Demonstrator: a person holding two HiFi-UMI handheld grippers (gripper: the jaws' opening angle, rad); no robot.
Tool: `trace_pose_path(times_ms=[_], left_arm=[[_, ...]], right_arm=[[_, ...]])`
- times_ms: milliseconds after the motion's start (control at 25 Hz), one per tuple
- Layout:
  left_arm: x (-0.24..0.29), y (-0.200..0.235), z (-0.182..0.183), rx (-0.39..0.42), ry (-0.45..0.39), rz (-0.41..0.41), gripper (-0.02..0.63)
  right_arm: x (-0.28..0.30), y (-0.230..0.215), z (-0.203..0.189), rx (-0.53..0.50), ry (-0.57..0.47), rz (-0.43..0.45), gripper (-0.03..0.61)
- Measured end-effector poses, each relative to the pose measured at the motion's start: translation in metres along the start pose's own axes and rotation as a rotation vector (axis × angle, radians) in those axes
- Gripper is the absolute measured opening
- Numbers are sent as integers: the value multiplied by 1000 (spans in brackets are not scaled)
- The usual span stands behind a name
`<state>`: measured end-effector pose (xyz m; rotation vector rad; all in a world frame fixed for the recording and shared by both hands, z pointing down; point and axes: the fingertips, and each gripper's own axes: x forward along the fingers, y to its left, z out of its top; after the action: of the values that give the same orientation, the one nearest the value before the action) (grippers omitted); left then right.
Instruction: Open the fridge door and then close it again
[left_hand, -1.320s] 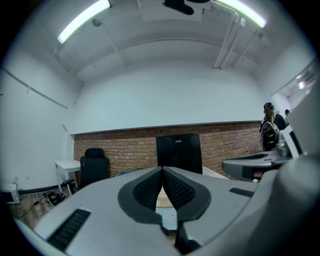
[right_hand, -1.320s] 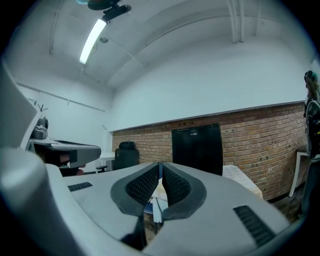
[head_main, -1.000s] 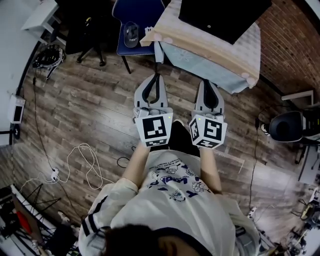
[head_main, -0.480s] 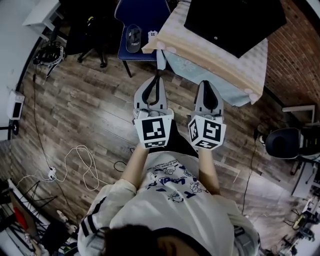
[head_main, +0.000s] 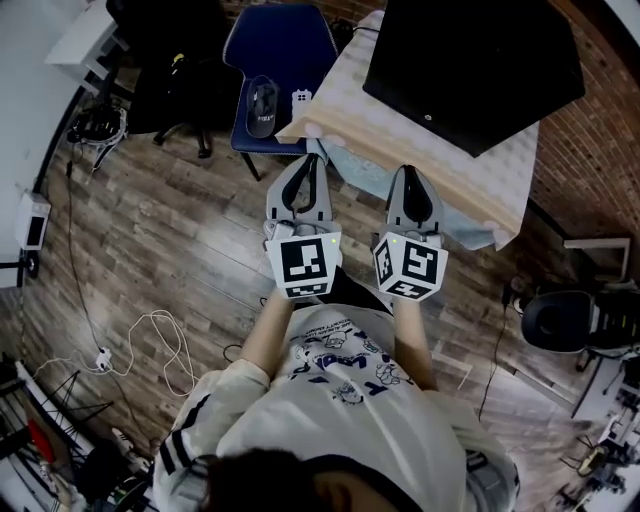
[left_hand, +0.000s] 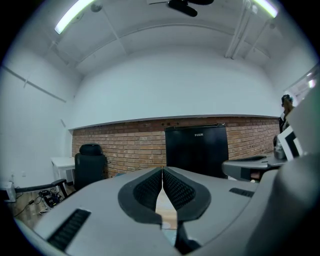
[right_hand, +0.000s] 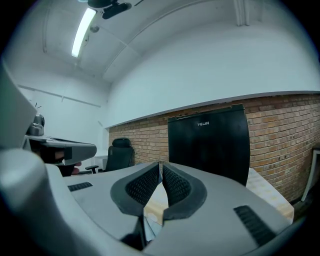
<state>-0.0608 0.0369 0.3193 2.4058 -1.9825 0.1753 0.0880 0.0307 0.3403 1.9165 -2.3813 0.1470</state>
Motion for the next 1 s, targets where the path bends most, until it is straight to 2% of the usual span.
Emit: trace_pose_path(times_ms=[280, 640, 1000], left_arm=[[70, -2, 8, 18, 3, 9, 18], [133, 5, -3, 24, 34, 6, 18], [179, 8, -8, 3, 54, -55, 18]], right_arm=[[63, -28, 6, 3, -4, 15, 41], [123, -47, -3, 15, 19, 13, 41], [157, -53, -6, 16, 40, -27, 41]])
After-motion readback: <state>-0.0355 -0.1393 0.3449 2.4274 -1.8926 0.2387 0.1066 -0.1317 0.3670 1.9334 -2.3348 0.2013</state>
